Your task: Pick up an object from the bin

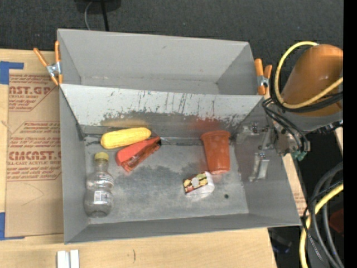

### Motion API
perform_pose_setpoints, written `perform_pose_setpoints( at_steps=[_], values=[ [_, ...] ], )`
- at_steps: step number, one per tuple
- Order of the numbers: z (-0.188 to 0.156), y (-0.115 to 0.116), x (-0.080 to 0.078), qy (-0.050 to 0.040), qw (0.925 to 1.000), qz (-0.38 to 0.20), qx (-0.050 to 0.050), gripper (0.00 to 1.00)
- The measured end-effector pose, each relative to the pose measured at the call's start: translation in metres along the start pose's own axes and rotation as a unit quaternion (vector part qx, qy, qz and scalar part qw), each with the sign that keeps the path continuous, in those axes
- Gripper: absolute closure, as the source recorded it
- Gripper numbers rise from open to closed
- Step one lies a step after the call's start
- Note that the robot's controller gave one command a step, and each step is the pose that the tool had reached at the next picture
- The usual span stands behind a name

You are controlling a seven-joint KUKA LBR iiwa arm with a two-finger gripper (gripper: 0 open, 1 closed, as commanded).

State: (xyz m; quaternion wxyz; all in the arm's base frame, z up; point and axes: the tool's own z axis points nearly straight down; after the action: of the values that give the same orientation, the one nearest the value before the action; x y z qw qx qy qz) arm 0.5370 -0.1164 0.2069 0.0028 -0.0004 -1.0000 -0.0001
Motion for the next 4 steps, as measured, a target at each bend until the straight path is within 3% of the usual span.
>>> perform_pose_setpoints(
  at_steps=[1, 2, 3, 4],
  values=[
    [-0.005, 0.0, -0.001, -0.0034, 1.0, -0.001, 0.0, 0.0],
    [0.027, 0.022, 0.0, -0.0064, 0.9995, 0.03, 0.001, 0.0],
    [0.08, 0.033, 0.01, -0.0058, 0.9996, 0.029, 0.0, 0.0],
    [0.127, 0.045, 0.01, -0.0057, 0.9981, -0.062, 0.001, 0.0]
  ],
)
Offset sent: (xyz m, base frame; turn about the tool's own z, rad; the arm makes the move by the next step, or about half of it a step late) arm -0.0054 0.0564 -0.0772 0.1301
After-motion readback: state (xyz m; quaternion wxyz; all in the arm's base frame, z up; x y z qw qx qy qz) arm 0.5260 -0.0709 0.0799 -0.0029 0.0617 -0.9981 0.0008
